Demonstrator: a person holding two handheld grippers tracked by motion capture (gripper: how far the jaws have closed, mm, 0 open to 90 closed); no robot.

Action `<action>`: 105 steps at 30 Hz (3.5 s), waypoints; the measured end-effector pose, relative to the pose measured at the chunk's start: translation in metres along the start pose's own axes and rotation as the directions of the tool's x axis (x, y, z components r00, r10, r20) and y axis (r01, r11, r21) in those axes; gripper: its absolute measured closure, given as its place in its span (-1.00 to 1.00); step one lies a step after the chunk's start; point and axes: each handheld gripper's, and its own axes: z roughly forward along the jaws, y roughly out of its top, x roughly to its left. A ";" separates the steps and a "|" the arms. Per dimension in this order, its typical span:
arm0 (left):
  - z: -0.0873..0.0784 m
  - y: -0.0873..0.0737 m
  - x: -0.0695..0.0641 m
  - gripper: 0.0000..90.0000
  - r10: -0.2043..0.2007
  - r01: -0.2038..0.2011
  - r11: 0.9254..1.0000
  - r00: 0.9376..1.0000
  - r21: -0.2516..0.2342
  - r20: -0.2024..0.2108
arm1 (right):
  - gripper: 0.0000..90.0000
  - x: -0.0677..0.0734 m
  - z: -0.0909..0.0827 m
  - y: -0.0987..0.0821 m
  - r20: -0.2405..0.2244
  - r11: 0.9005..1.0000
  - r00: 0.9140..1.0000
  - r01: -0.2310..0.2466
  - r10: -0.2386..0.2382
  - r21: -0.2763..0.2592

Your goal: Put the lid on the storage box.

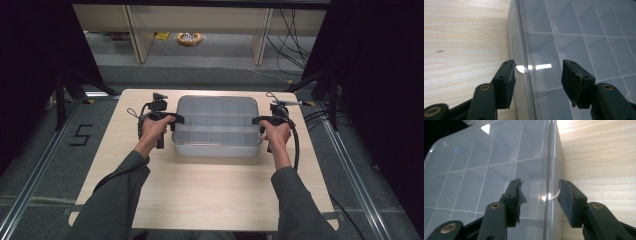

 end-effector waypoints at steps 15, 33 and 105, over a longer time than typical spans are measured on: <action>-0.008 -0.015 -0.009 0.06 0.096 -0.096 0.995 0.995 0.020 -0.003 | 0.15 -0.006 -0.003 -0.009 -0.033 0.997 0.997 0.075 -0.075 -0.010; -0.009 -0.018 -0.013 0.00 0.087 -0.087 0.996 0.996 0.003 -0.006 | 0.27 0.006 -0.024 -0.027 0.043 0.969 0.968 0.247 -0.248 0.028; -0.096 -0.158 0.006 -0.35 0.317 -0.305 0.947 0.938 -0.100 0.141 | -0.34 0.024 -0.068 -0.138 -0.221 0.891 0.863 0.436 -0.454 -0.127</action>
